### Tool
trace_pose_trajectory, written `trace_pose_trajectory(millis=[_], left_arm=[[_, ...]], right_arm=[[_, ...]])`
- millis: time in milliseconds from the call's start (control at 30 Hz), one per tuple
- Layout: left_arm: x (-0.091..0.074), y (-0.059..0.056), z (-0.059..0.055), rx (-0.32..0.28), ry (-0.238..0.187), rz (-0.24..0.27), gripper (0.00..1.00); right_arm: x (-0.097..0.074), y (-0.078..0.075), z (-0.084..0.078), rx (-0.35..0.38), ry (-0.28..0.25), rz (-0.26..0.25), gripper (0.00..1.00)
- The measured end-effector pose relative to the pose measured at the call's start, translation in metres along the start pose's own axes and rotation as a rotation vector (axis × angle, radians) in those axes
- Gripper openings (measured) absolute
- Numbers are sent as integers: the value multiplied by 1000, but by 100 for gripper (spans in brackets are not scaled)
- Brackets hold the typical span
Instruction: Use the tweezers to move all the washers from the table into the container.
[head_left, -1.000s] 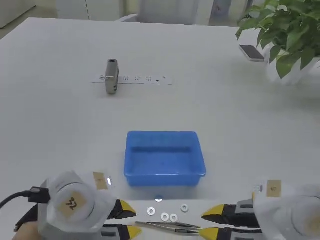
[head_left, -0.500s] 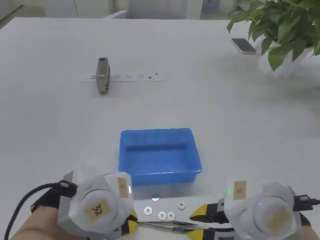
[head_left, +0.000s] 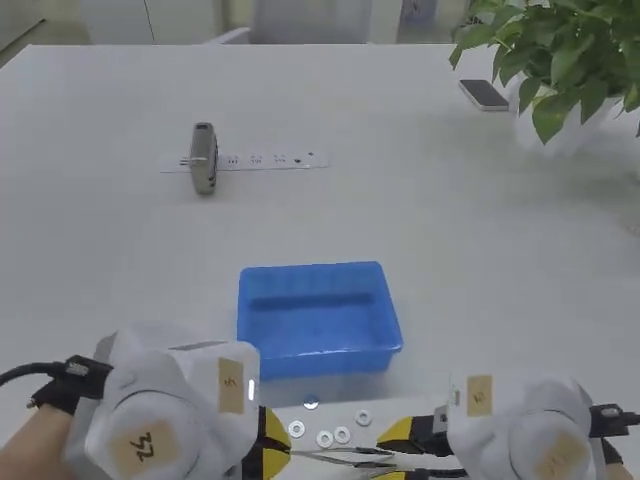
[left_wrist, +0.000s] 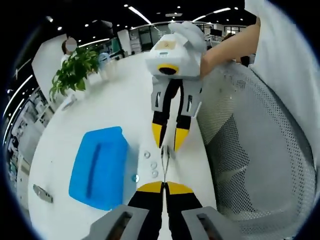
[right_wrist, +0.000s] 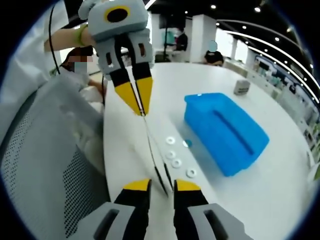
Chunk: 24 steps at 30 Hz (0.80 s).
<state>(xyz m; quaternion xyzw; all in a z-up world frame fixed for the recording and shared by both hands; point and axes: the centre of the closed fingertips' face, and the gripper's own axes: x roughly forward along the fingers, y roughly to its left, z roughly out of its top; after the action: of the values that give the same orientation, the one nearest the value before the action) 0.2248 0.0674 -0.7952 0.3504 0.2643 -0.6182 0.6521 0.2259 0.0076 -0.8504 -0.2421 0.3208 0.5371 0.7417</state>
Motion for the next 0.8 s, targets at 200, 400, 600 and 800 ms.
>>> trace_pose_trajectory(millis=[200,400,600,800], left_arm=[[-16,-7,24,43,-23,-20,0],[-18,-14,42,64,-26,-55,0],[-15,-11,48,42,-39,-61,0],[-18,0,49,54,-35,-27,0]], right_arm=[[2,6,11,0,-48,25,15],[7,18,30,-4,-105,87,18],[8,19,28,-16,-99,101,7],[9,3,35,-23,-109,50,7]])
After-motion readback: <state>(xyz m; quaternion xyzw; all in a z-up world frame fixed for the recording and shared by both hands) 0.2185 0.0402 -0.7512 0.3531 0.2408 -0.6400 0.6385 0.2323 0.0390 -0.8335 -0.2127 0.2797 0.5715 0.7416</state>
